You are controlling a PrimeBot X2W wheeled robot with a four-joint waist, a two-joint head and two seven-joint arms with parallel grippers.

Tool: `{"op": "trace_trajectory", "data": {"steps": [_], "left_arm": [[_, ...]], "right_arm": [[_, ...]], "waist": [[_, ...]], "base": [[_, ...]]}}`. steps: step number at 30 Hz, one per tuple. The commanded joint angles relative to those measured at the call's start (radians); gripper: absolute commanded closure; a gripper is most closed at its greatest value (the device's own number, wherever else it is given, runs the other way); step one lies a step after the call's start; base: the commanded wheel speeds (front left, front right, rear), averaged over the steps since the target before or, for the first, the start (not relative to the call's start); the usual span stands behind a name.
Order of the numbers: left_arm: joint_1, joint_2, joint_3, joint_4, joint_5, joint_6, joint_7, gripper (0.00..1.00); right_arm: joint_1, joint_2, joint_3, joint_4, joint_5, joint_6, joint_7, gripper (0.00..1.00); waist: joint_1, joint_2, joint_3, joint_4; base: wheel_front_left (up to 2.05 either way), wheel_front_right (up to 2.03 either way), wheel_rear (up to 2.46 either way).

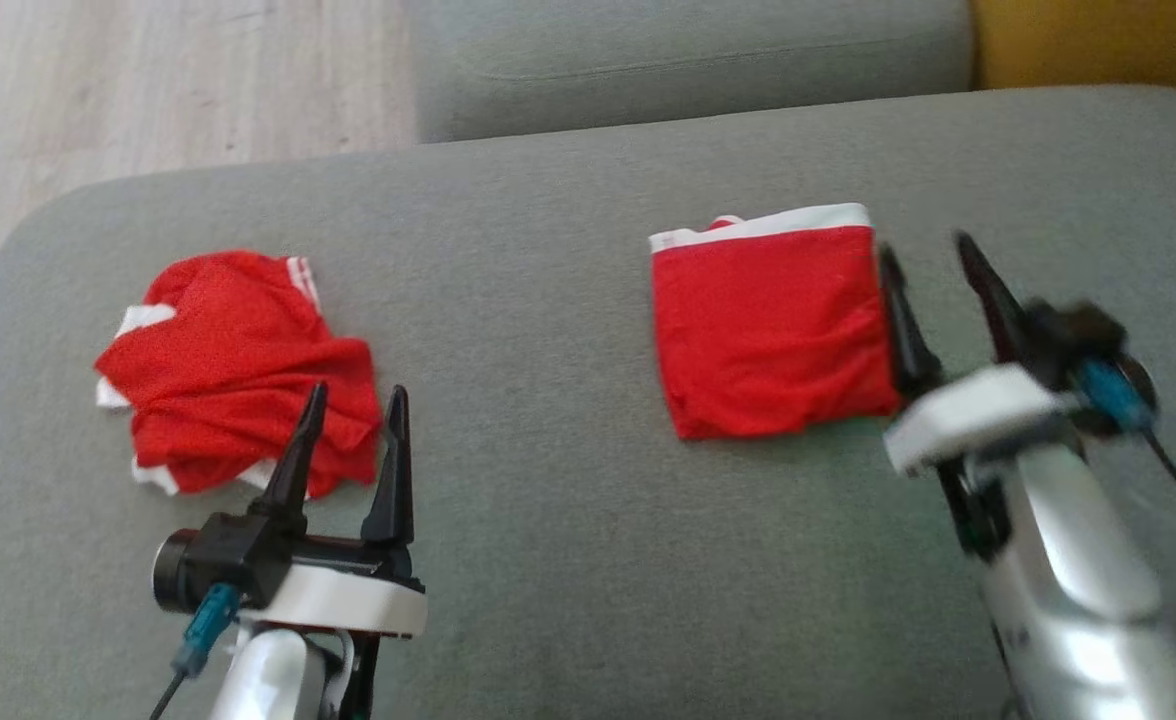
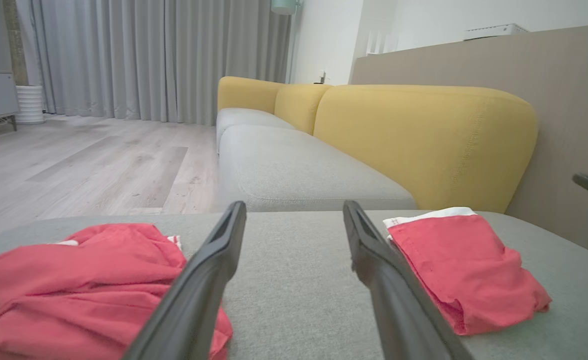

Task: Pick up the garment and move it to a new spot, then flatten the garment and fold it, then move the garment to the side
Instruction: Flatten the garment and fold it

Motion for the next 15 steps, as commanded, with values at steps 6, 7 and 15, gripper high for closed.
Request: {"op": "trace_trajectory", "data": {"steps": [6, 7, 15], "left_arm": [[-0.011, 0.003, 0.02, -0.041, -0.012, 0.01, -0.005, 0.0], [-0.01, 0.003, 0.018, -0.042, -0.013, 0.011, -0.005, 0.0], [-0.031, 0.003, 0.003, -0.045, -0.011, 0.008, -0.005, 0.0]], "right_arm": [[0.209, 0.028, -0.104, -0.274, -0.114, -0.003, -0.011, 0.0], [0.235, 0.029, -0.114, -0.296, -0.114, -0.003, -0.011, 0.0], [0.279, 0.03, -0.114, -0.377, -0.099, -0.003, -0.011, 0.44]], "waist": [[0.0, -0.0001, 0.003, -0.056], [0.0, -0.0001, 0.007, -0.058], [0.0, -0.0001, 0.065, -0.04]], "base": [[0.0, 0.0, 0.0], [0.0, 0.0, 0.0], [0.0, 0.0, 0.0]]}}
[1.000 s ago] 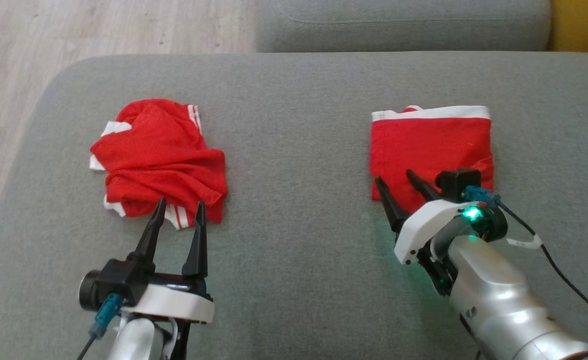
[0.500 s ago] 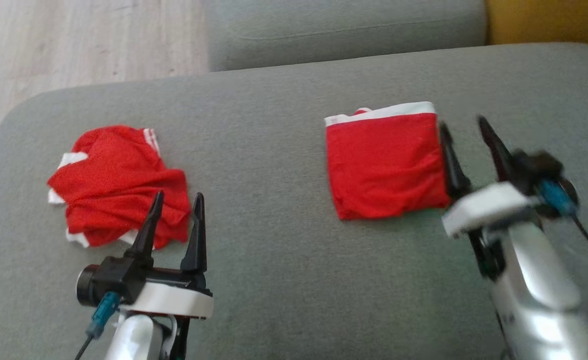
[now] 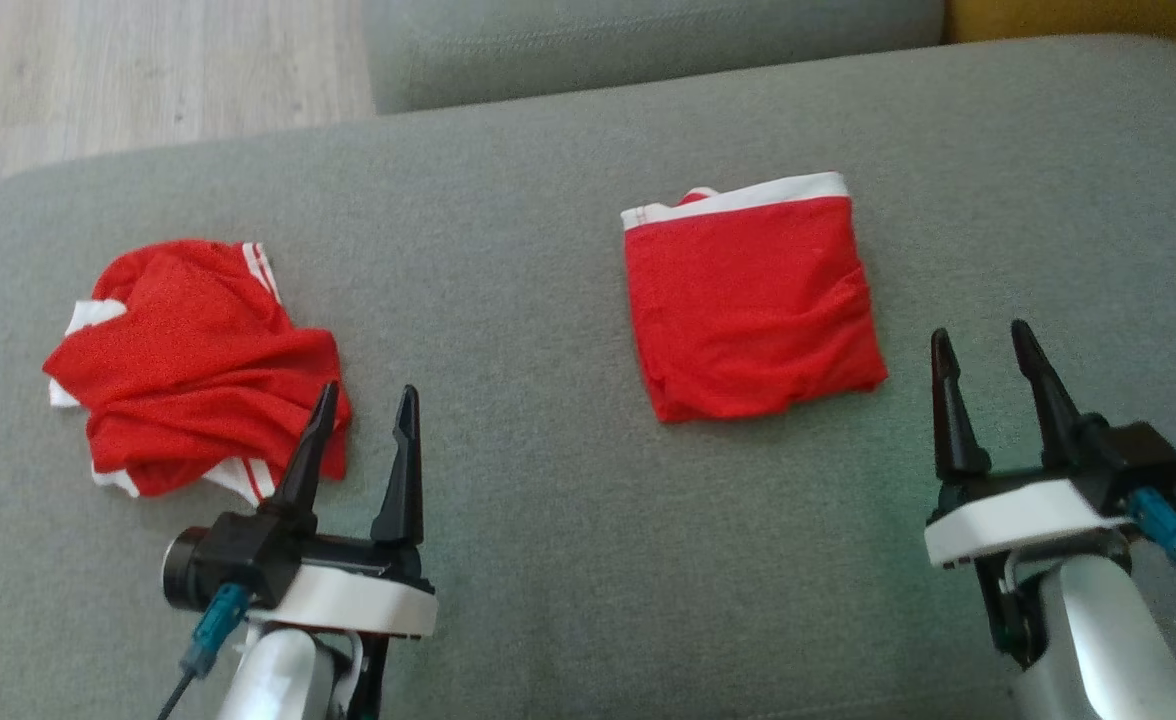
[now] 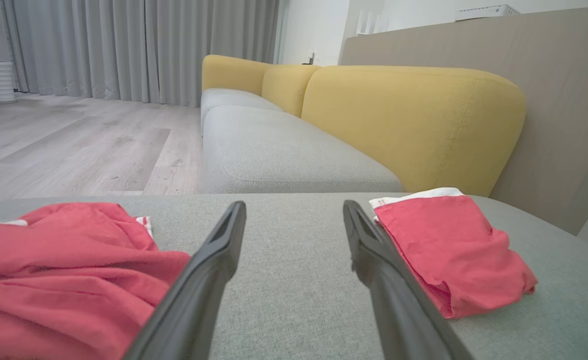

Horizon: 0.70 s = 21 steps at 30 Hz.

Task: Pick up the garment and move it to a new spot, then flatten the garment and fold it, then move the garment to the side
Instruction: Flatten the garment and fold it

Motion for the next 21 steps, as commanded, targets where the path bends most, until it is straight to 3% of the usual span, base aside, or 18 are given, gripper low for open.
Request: {"op": "trace_trajectory", "data": {"steps": [1, 6, 14, 21], "left_arm": [[-0.037, 0.003, 0.022, -0.036, -0.001, 0.0, -0.005, 0.0], [-0.074, 0.003, 0.007, -0.035, 0.007, -0.008, -0.005, 0.0], [-0.131, 0.003, -0.02, -0.029, 0.004, -0.019, -0.005, 0.0], [-0.164, 0.003, -0.032, -0.022, -0.005, -0.023, -0.005, 0.0]], "right_arm": [[-0.055, -0.001, 0.027, -0.036, -0.006, -0.003, -0.011, 1.0], [-0.147, -0.001, 0.003, -0.006, -0.035, -0.003, -0.011, 1.0], [-0.324, -0.001, -0.04, 0.143, -0.085, -0.003, 0.027, 1.0], [-0.49, -0.004, -0.172, 0.439, -0.182, -0.003, 0.071, 1.0]], "waist": [[0.0, 0.0, 0.026, 0.017], [0.0, 0.0, 0.098, 0.065], [0.0, 0.0, 0.196, 0.143], [0.0, 0.0, 0.242, 0.198]], "base": [[0.0, 0.0, 0.0], [0.0, 0.0, 0.0], [0.0, 0.0, 0.0], [0.0, 0.0, 0.0]]}}
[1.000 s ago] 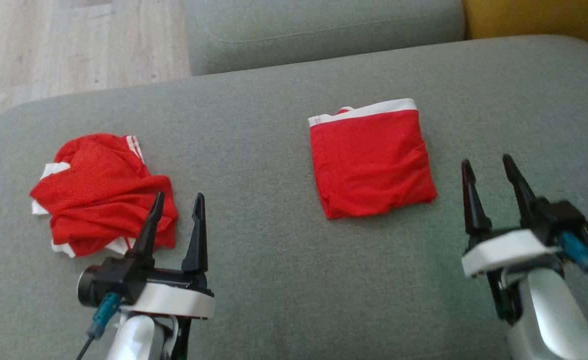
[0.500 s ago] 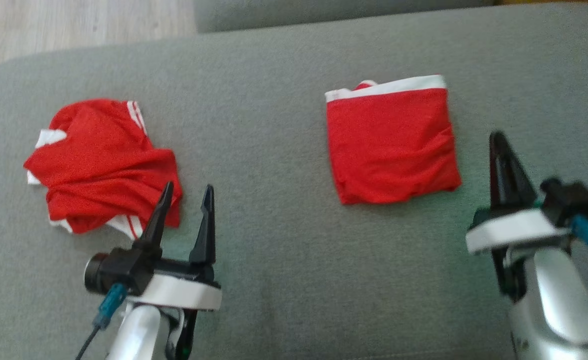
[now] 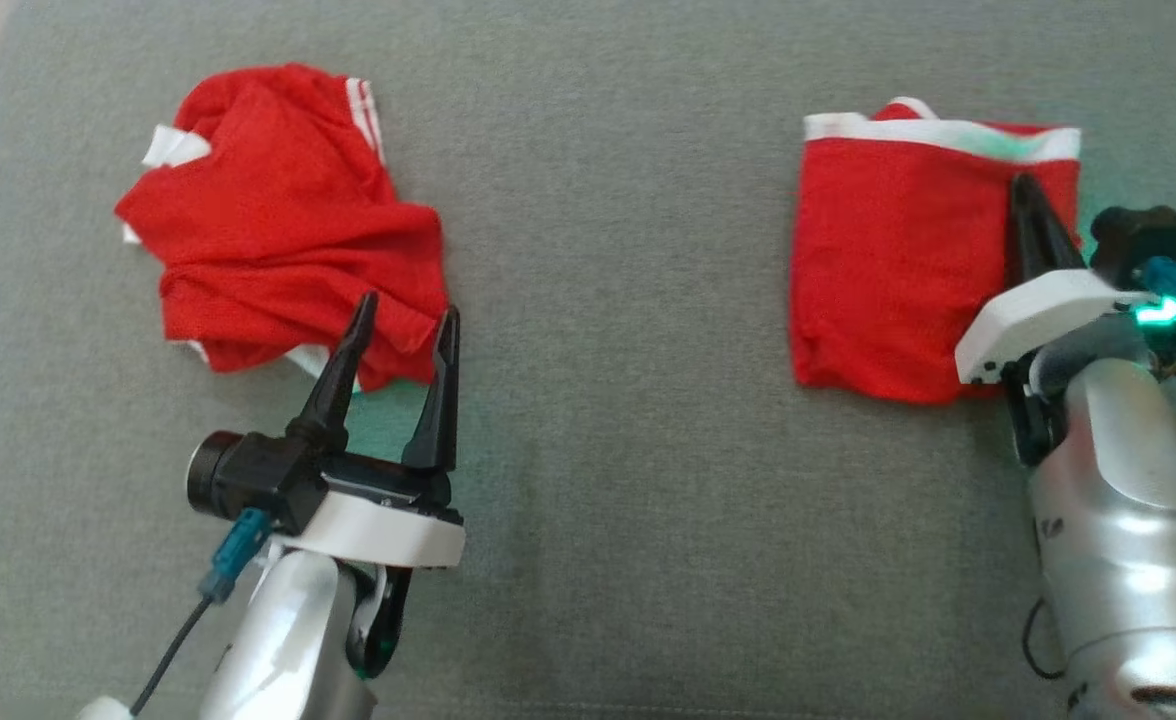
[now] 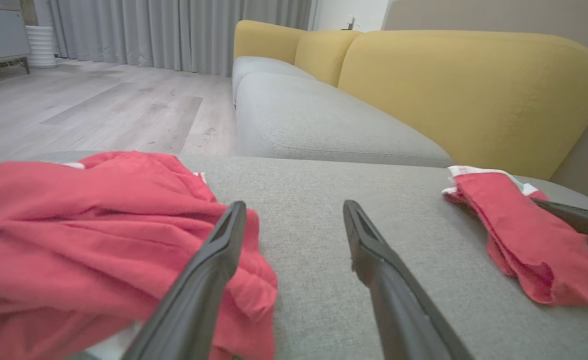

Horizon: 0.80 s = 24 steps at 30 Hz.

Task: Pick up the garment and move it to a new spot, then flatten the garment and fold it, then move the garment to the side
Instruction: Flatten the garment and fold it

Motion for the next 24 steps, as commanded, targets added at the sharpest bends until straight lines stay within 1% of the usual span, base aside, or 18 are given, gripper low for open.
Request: {"op": "trace_trajectory", "data": {"steps": [1, 3, 5, 9, 11, 14, 17, 20, 24], "left_arm": [[-0.032, 0.004, 0.029, -0.027, -0.006, -0.001, -0.005, 0.0], [-0.034, 0.004, 0.026, -0.025, -0.01, -0.001, -0.005, 0.0], [-0.033, 0.004, 0.025, -0.023, -0.014, 0.001, -0.005, 0.0], [-0.025, 0.004, 0.027, -0.018, -0.02, 0.005, -0.005, 0.0], [-0.021, 0.004, 0.025, -0.019, -0.023, 0.007, -0.005, 0.0], [-0.019, 0.004, 0.022, -0.021, -0.028, 0.009, -0.005, 0.0], [-0.021, 0.004, 0.022, -0.026, -0.029, 0.012, -0.005, 0.0], [-0.022, 0.004, 0.025, -0.029, -0.029, 0.011, -0.005, 0.0], [-0.021, 0.004, 0.023, -0.027, -0.029, 0.011, -0.005, 0.0]], "right_arm": [[-0.023, -0.007, 0.009, -0.008, -0.019, -0.003, 0.007, 1.0], [-0.048, -0.012, -0.023, 0.042, -0.058, -0.003, 0.005, 1.0], [-0.072, -0.009, -0.04, 0.064, -0.076, -0.003, -0.029, 1.0], [-0.101, -0.001, -0.009, 0.067, -0.08, -0.003, -0.078, 1.0], [-0.107, 0.001, 0.037, 0.059, -0.041, -0.003, -0.086, 1.0], [-0.099, 0.001, 0.16, 0.036, 0.056, -0.003, -0.089, 1.0], [-0.087, 0.002, 0.261, 0.055, 0.088, -0.003, -0.089, 1.0], [-0.099, 0.002, 0.296, 0.127, 0.085, -0.003, -0.07, 1.0], [-0.119, 0.002, 0.302, 0.231, 0.07, -0.003, -0.028, 1.0]], "waist": [[-0.0003, 0.0, 0.008, 0.012], [-0.0003, 0.0, 0.005, 0.021], [-0.0003, 0.0, -0.003, 0.026], [-0.0003, 0.0, -0.023, 0.03], [-0.0003, 0.0, -0.031, 0.035], [-0.0003, 0.0, -0.034, 0.041], [-0.0003, 0.0, -0.027, 0.043], [-0.0003, 0.0, -0.02, 0.046], [-0.0003, 0.0, -0.021, 0.05]], "base": [[0.0, 0.0, 0.0], [0.0, 0.0, 0.0], [0.0, 0.0, 0.0], [0.0, 0.0, 0.0], [0.0, 0.0, 0.0], [0.0, 0.0, 0.0], [0.0, 0.0, 0.0], [0.0, 0.0, 0.0], [0.0, 0.0, 0.0]]}}
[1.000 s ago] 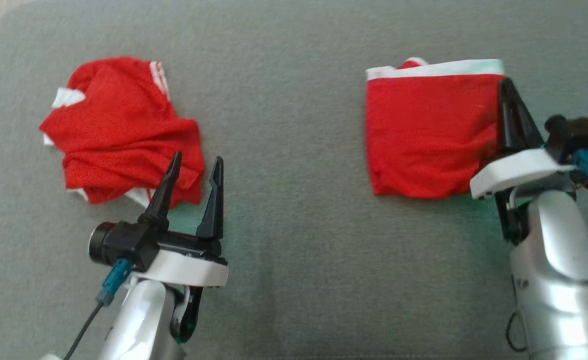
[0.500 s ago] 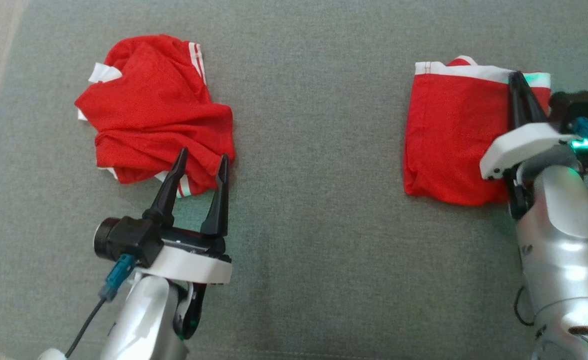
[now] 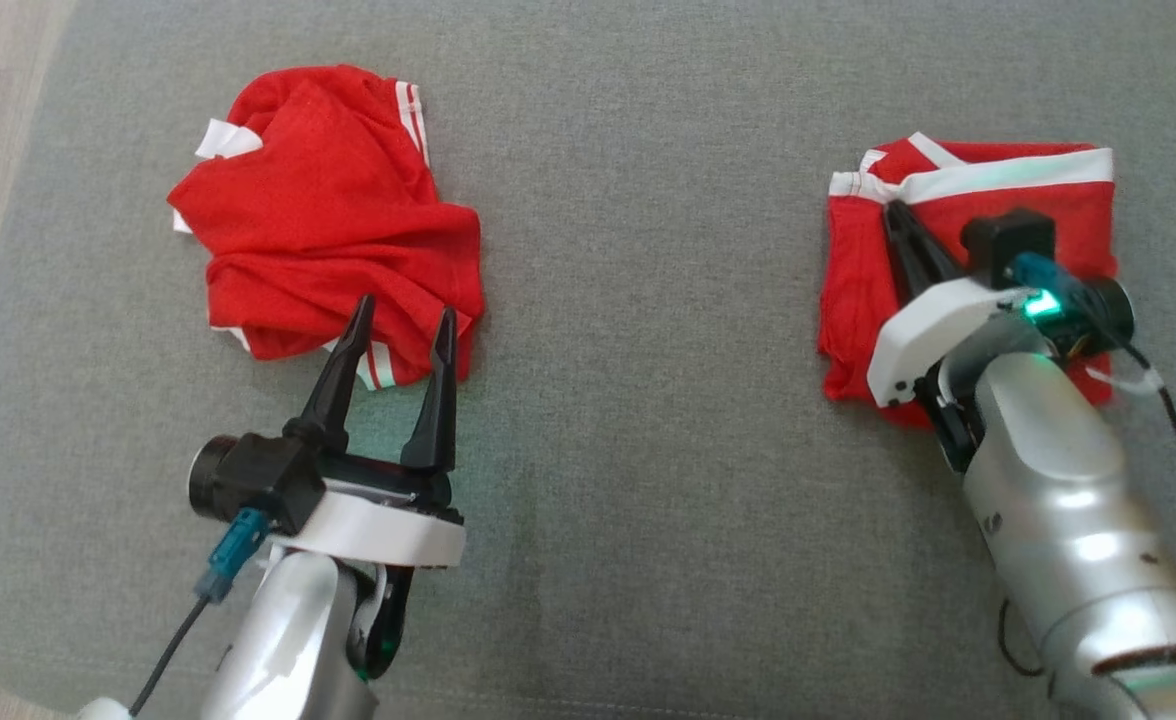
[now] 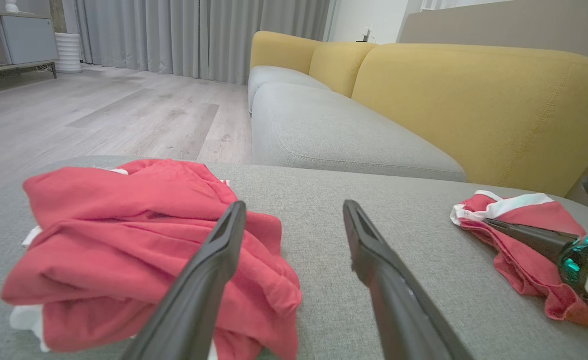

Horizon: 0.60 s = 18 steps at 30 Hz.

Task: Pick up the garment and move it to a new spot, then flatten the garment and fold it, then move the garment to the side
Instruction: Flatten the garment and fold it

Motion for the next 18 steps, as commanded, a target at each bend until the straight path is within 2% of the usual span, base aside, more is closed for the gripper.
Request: {"op": "trace_trajectory", "data": {"steps": [1, 5, 8, 11, 12, 16, 17, 18], "left_arm": [[-0.021, 0.004, 0.026, -0.03, -0.002, 0.008, -0.005, 0.0], [-0.013, 0.004, 0.035, -0.028, -0.001, 0.01, -0.005, 0.0], [0.004, 0.004, 0.053, -0.026, 0.012, 0.01, -0.005, 0.0], [0.02, 0.005, 0.068, -0.024, 0.031, 0.011, -0.005, 0.0], [0.02, 0.005, 0.068, -0.024, 0.031, 0.011, -0.005, 0.0], [0.044, 0.005, 0.081, -0.017, 0.042, 0.008, -0.005, 0.0], [0.05, 0.005, 0.085, -0.017, 0.044, 0.007, -0.005, 0.0], [0.057, 0.005, 0.089, -0.017, 0.046, 0.007, -0.005, 0.0]], "right_arm": [[-0.034, 0.012, 0.016, 0.017, -0.016, -0.003, 0.009, 1.0], [-0.035, 0.012, -0.003, 0.036, -0.005, -0.003, -0.025, 1.0], [-0.017, 0.012, -0.019, -0.023, 0.037, -0.003, -0.049, 1.0], [0.032, 0.012, -0.022, -0.163, 0.082, -0.003, -0.051, 1.0], [0.032, 0.012, -0.022, -0.163, 0.082, -0.003, -0.051, 1.0], [0.158, 0.013, -0.014, -0.337, 0.107, -0.003, -0.051, 1.0], [0.19, 0.013, -0.019, -0.379, 0.114, -0.003, -0.051, 0.3], [0.223, 0.013, -0.023, -0.415, 0.126, -0.003, -0.051, 0.0]], "waist": [[0.0, 0.0, -0.004, 0.002], [0.0, 0.0, -0.024, -0.007], [0.0, 0.0, -0.058, -0.038], [0.0, 0.0, -0.089, -0.073], [0.0, 0.0, -0.089, -0.073], [0.0, 0.0, -0.13, -0.118], [0.0, 0.0, -0.14, -0.129], [0.0, 0.0, -0.148, -0.139]], "base": [[0.0, 0.0, 0.0], [0.0, 0.0, 0.0], [0.0, 0.0, 0.0], [0.0, 0.0, 0.0], [0.0, 0.0, 0.0], [0.0, 0.0, 0.0], [0.0, 0.0, 0.0], [0.0, 0.0, 0.0]]}}
